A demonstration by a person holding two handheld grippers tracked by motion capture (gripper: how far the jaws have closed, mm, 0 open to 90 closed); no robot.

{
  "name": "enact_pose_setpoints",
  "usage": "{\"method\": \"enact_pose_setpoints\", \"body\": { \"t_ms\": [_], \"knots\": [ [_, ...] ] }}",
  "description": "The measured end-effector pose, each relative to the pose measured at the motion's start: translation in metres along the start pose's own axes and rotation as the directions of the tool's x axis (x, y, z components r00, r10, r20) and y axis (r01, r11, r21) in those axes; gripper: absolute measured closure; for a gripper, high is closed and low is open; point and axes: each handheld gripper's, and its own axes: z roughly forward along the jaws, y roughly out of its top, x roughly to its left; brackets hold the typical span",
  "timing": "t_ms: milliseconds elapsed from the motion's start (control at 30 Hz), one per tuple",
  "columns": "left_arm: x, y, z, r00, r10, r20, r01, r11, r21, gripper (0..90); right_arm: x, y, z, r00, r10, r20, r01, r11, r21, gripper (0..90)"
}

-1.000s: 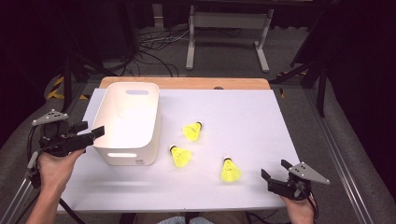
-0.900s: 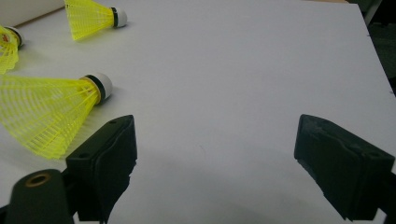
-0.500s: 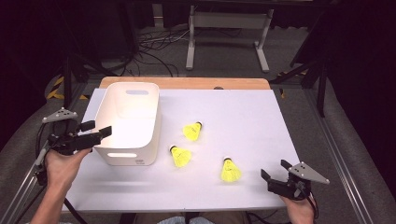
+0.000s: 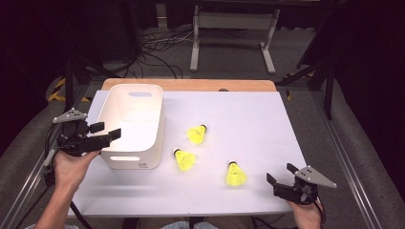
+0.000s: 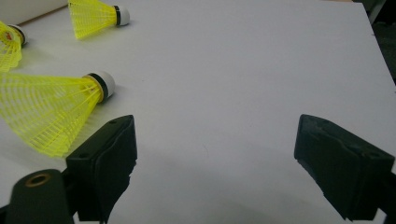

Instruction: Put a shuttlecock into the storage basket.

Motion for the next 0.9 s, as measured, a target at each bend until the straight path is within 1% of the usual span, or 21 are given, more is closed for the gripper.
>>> {"method": "enact_pose_setpoints", "body": {
  "t_ms": [33,100,200,300,433,500,733,800,867,900],
  "knots": [
    [0.0,0.0,0.0,1.0,0.008,0.004,-0.008,1.0,0.004,28.8,0.0,0.0,0.0,1.0,0.0,0.0,0.0,1.0,0.0,13.8],
    [-0.002,0.001,0.002,1.0,0.008,0.005,-0.008,1.0,0.002,28.8,0.0,0.0,0.0,1.0,0.0,0.0,0.0,1.0,0.0,13.7],
    [-0.005,0.003,0.004,0.9997,0.013,0.019,-0.013,0.9999,0.002,29.1,0.0,0.0,0.0,1.0,0.0,0.0,0.0,1.0,0.0,13.7],
    [-0.008,0.005,0.008,0.9992,0.027,0.028,-0.028,0.9996,0.007,29.7,0.0,0.0,0.0,1.0,0.0,0.001,0.0,1.0,0.0,13.8],
    [-0.012,0.006,0.011,0.9988,0.03,0.039,-0.03,0.9995,0.005,30.1,0.0,0.0,0.0,1.0,0.0,0.0,0.0,1.0,0.0,13.8],
    [-0.015,0.007,0.014,0.9978,0.041,0.053,-0.041,0.9992,0.004,31.1,0.0,0.0,0.0,1.0,-0.001,-0.003,0.001,1.0,0.002,13.7],
    [-0.021,0.01,0.021,0.9969,0.045,0.065,-0.045,0.9989,0.007,32.2,0.001,0.0,0.0,1.0,0.0,-0.006,0.0,1.0,0.003,13.8],
    [-0.021,0.011,0.022,0.9958,0.048,0.078,-0.049,0.9988,0.011,32.3,0.001,0.0,0.0,1.0,0.0,-0.006,0.0,1.0,0.003,13.8],
    [-0.024,0.012,0.025,0.9948,0.041,0.093,-0.043,0.999,0.011,32.4,0.001,0.0,0.0,1.0,0.0,-0.007,0.0,1.0,0.004,13.8],
    [-0.024,0.012,0.025,0.9948,0.041,0.093,-0.043,0.999,0.011,32.5,0.001,0.0,0.0,1.0,0.0,-0.007,0.0,1.0,0.004,13.8]
  ]
}}
